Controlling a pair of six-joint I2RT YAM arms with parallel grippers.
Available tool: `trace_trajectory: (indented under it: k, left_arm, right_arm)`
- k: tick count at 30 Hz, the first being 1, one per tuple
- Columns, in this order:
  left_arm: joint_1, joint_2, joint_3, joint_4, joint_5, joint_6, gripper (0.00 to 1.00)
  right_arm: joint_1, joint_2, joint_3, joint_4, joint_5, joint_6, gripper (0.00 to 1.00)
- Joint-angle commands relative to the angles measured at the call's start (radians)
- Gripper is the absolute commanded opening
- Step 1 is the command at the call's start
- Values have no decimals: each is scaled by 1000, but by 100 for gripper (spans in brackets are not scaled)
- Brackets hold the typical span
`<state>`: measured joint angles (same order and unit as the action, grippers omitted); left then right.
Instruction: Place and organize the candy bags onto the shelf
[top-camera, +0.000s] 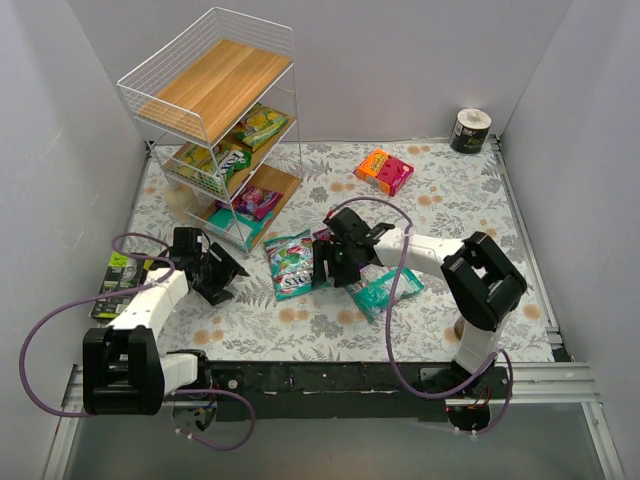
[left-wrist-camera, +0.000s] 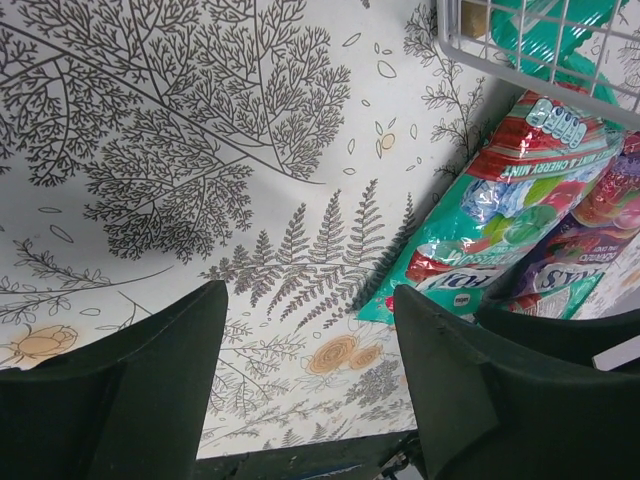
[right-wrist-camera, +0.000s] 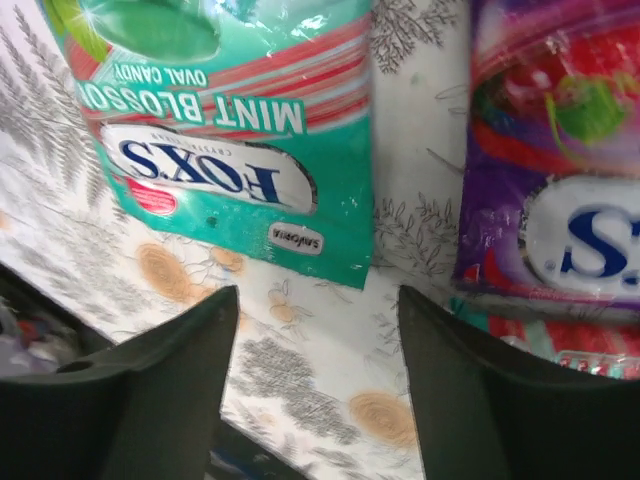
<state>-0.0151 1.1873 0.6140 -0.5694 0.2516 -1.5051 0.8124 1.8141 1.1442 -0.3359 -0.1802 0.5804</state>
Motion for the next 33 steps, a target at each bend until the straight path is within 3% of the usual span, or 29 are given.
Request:
trace_trajectory:
  k: [1, 6, 12, 17, 25, 30, 31, 32, 33]
  left_arm:
    - [0, -49, 33, -44, -20, 23, 67]
    - [0, -81, 84, -101, -86, 52, 77]
    - [0, -133, 141, -178, -208, 60, 93]
    - [0, -196, 177, -208, -268, 36, 96]
    - [0, -180, 231, -245, -305, 52, 98]
    - [0, -164, 234, -233, -287, 72, 98]
    - [0, -163, 228, -230, -281, 74, 98]
    - [0, -160, 228, -227, -269, 74, 98]
    - [0, -160, 224, -216, -261, 80, 98]
  right_arm:
    - [-4, -120, -133, 116, -97, 362, 77]
    - [51, -211, -276, 406, -82, 688, 82]
    - [132, -133, -248, 460, 56, 976, 82]
    - [179, -64, -297, 543, 231, 1223, 76]
    - [188, 50, -270, 529, 309, 1242, 67]
    - [185, 30, -300, 492, 363, 1222, 37]
    - [186, 8, -310, 495, 370, 1187, 26]
    - [182, -2, -319, 486, 370, 1159, 2]
    - [179, -13, -314, 463, 369, 1129, 1]
